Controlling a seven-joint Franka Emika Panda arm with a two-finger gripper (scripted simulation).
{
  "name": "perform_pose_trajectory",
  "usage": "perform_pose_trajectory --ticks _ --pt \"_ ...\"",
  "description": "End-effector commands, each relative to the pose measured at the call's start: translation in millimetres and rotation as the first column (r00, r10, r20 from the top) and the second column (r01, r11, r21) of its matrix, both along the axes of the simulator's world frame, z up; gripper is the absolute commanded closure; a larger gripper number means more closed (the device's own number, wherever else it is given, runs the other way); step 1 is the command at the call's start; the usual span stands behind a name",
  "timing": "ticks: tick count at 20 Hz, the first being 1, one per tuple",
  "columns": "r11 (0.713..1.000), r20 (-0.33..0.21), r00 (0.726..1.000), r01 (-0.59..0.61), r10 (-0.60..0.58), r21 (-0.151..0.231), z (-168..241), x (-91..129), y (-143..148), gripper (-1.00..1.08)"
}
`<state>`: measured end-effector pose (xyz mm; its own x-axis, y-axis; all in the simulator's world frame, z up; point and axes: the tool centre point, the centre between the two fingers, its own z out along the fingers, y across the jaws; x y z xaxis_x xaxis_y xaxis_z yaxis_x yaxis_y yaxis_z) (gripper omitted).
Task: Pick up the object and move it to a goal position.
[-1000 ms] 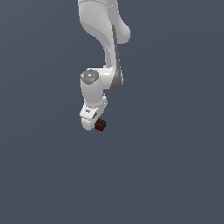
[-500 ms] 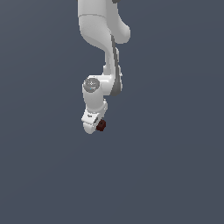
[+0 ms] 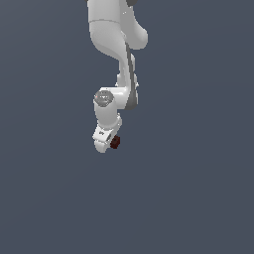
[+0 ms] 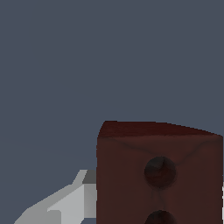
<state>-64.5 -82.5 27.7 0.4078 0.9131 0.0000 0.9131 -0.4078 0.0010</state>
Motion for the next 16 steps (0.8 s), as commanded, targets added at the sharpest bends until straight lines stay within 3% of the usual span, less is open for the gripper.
perform_pose_trajectory --ticks 1,9,16 --pt "1.0 -0.001 1.0 0.0 0.0 0.0 -0.8 -0.3 0.2 1.08" --pt "1.0 0.0 1.0 0.0 0.0 0.0 0.2 -0.6 5.9 1.08" --pt "1.0 0.0 1.0 0.0 0.0 0.0 2.1 -4.5 43.5 1.08"
